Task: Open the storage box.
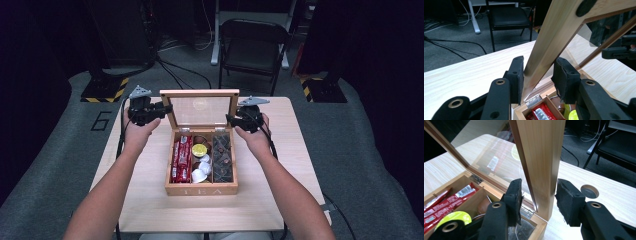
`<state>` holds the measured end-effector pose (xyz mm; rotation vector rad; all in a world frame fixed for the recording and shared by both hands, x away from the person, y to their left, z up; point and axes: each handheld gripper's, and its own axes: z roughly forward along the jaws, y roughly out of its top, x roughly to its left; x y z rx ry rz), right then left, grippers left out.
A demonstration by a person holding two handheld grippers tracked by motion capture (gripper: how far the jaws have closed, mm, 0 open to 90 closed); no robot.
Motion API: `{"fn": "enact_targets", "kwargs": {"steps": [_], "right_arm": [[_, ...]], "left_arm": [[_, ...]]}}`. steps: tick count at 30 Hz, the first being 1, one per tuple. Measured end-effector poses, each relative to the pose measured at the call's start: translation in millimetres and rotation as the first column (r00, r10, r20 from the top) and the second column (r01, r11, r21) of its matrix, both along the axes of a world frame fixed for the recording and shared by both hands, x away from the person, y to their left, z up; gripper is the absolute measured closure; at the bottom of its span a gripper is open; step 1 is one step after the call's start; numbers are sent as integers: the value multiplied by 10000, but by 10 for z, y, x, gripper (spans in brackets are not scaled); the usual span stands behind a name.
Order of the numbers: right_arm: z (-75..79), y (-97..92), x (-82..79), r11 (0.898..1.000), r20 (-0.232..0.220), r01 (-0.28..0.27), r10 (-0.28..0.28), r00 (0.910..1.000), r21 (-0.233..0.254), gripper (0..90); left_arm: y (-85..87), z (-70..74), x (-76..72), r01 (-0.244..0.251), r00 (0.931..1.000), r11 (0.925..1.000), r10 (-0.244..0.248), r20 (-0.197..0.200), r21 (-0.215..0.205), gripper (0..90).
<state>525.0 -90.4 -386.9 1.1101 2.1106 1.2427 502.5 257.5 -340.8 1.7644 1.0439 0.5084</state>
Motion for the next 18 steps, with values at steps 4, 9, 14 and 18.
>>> {"fn": "enact_targets", "kwargs": {"steps": [4, 9, 14, 18], "right_arm": [[-97, 13, 43, 10000, -234, 69, -68, 9997, 35, 571], [-166, 29, 80, 9997, -286, 104, -110, 9995, -205, 578], [-204, 51, 92, 9993, -331, 145, -156, 9993, -334, 581], [-230, 52, 99, 9987, -253, 119, -132, 9996, -491, 602]], "left_arm": [[0, 2, 18, -36, 10000, 10000, 36, -72, -44, 609], [3, 5, 19, 0, 10000, 10000, 1, -74, 10, 610], [-3, 2, 12, -38, 10000, 10000, 38, -58, 3, 610], [-1, -2, 25, -53, 10000, 10000, 53, -20, -25, 612]]}}
